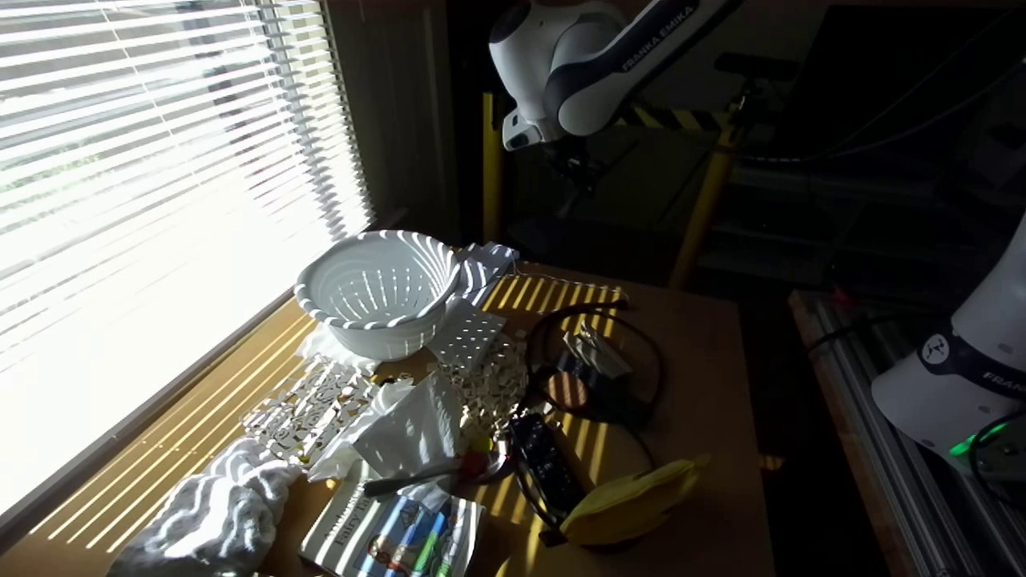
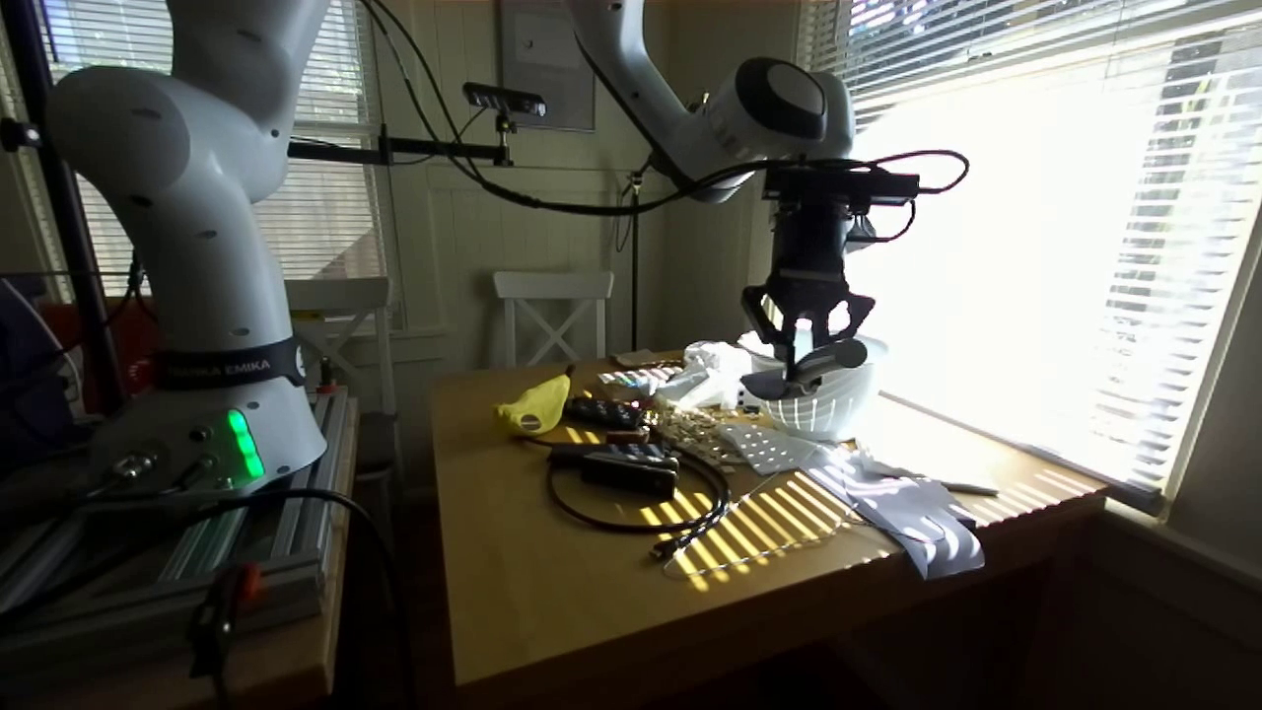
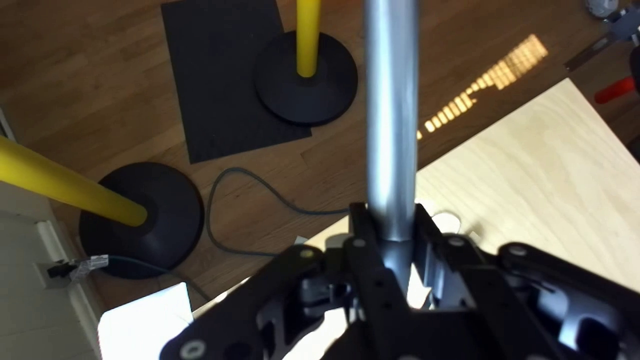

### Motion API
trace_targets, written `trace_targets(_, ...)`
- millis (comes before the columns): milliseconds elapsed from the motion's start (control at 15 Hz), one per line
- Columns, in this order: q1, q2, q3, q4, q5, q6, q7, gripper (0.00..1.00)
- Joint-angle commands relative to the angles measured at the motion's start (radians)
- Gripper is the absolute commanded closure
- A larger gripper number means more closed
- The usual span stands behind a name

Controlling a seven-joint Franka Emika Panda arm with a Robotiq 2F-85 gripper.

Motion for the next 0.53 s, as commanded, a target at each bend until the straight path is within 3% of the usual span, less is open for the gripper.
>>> trace_targets(0, -0.005, 0.008, 0.006, 0.007, -0.002, -0.004, 0.001, 0.77)
trace_targets(67, -0.007, 0.014, 0.005, 0.008, -0.002, -0.004, 0.001, 0.94)
trace_targets(267, 0.051, 0.062, 0.002, 0.056, -0.094, -0.057, 0.03, 0.94)
trace_targets(467, 0.079, 0.121, 0.03, 0.11, -0.1, -0.102, 0.013, 0.94)
